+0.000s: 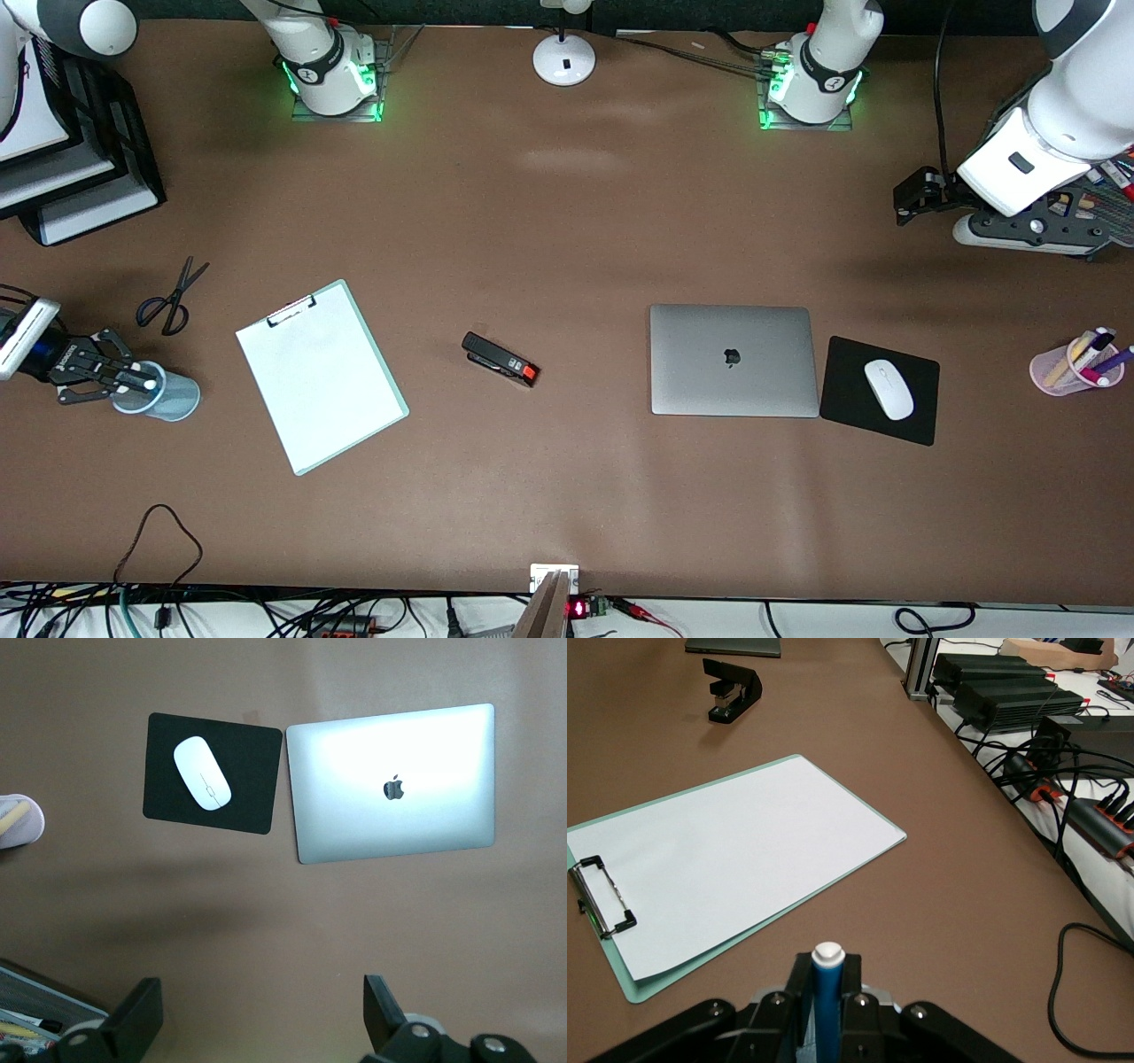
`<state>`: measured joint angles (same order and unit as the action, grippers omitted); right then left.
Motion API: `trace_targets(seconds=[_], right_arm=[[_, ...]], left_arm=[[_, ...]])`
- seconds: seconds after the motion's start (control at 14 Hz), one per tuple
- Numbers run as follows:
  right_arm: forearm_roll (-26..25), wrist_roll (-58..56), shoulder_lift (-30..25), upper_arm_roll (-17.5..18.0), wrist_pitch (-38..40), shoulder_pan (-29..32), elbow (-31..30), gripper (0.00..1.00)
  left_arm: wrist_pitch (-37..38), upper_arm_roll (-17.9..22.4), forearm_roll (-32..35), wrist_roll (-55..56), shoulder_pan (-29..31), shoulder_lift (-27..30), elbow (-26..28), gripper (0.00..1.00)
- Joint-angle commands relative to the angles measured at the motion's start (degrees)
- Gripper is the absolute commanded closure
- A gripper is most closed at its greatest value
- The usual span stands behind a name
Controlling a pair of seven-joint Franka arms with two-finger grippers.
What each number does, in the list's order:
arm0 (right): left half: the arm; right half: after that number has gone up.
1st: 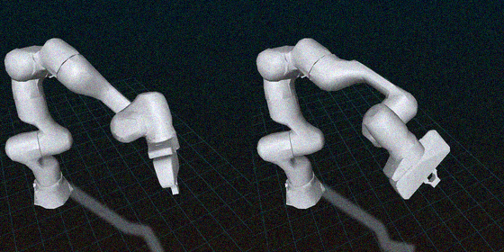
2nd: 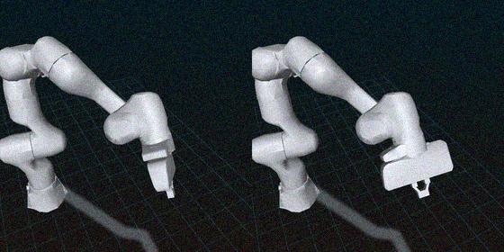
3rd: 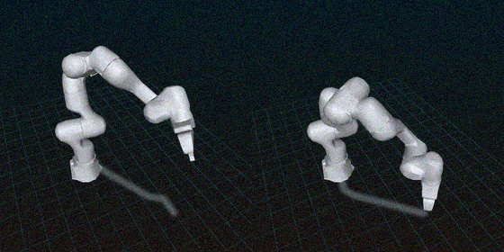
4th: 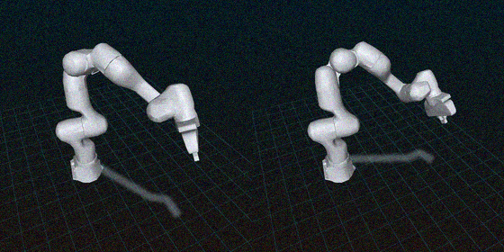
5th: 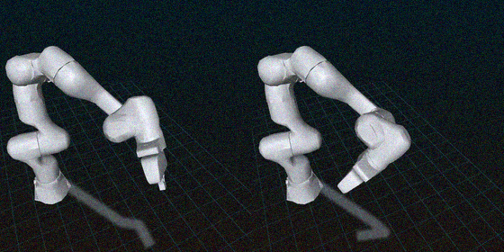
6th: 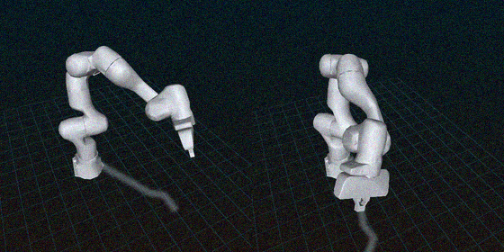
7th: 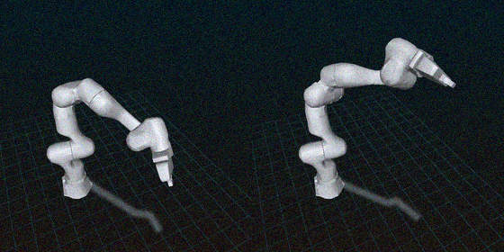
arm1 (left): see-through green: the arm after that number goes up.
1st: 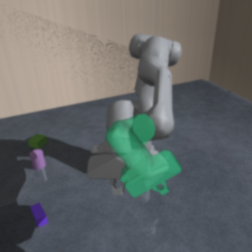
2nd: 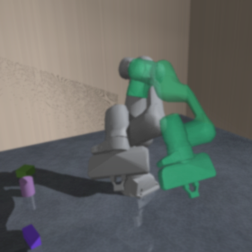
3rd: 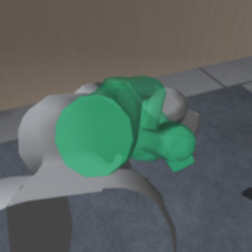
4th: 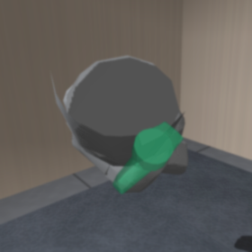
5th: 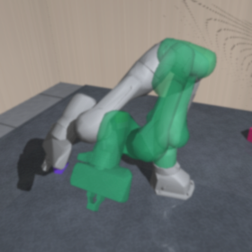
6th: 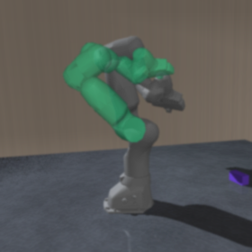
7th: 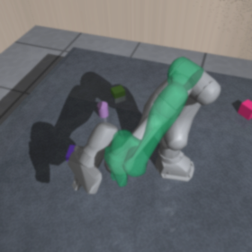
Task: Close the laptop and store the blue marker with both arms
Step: 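Carry the blue marker over the grey cup with the right gripper, then lower the marker into the grey cup and open the right gripper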
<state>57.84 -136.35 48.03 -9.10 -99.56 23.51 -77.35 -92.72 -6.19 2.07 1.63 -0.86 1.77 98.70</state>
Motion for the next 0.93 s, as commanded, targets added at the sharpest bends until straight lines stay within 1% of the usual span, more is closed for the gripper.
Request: trace_targets(seconds=[0.0,0.21,0.29,0.36,0.5,0.71,0.86], right_arm=[[1.58,-1.29,1.27,0.66,0.34,1.27,1.59,0.99],[1.58,-0.42,1.89,0.66,0.42,1.63,1.59,0.98],[1.58,0.02,1.37,0.66,0.51,1.63,1.59,0.63],[1.58,0.99,1.10,0.66,0.69,1.54,1.85,0.01],[1.49,4.41,1.01,0.58,1.04,1.54,2.73,0.00],[1.05,4.86,0.05,0.49,1.83,1.45,2.82,0.00],[-1.13,8.62,-2.05,0.40,3.05,1.19,3.00,0.00]], left_arm=[[1.40,0.12,-1.19,0.22,-0.19,-0.98,-2.02,0.00],[1.40,0.03,-1.19,0.22,-0.19,-0.89,-2.02,0.00],[1.40,0.12,-1.19,0.22,-0.19,-0.89,-2.02,0.00],[1.40,0.12,-1.19,0.22,-0.19,-0.98,-2.02,0.00],[1.40,0.12,-1.19,0.22,-0.19,-0.98,-2.02,0.00],[1.40,0.03,-1.19,0.22,-0.19,-0.98,-2.02,0.00],[1.40,0.03,-1.19,0.22,-0.19,-0.98,-2.02,0.00]])
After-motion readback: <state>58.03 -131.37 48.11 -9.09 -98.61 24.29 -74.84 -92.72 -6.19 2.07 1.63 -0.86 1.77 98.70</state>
